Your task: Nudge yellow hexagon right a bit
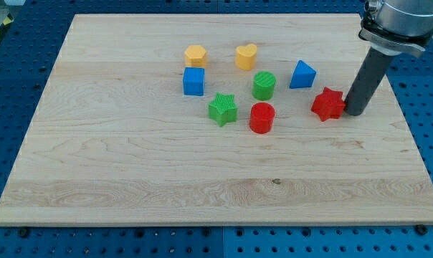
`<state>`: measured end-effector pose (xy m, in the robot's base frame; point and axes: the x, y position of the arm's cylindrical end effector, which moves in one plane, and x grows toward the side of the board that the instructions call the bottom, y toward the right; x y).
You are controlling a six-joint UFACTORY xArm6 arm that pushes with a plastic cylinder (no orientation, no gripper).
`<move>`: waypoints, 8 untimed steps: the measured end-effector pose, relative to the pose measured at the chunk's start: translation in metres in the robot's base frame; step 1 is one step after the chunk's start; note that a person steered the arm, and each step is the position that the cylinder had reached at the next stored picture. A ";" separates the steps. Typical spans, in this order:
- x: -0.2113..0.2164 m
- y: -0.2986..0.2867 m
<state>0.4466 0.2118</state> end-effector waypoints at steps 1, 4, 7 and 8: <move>0.000 -0.018; 0.000 -0.031; 0.007 0.002; 0.007 0.018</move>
<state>0.4533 0.2298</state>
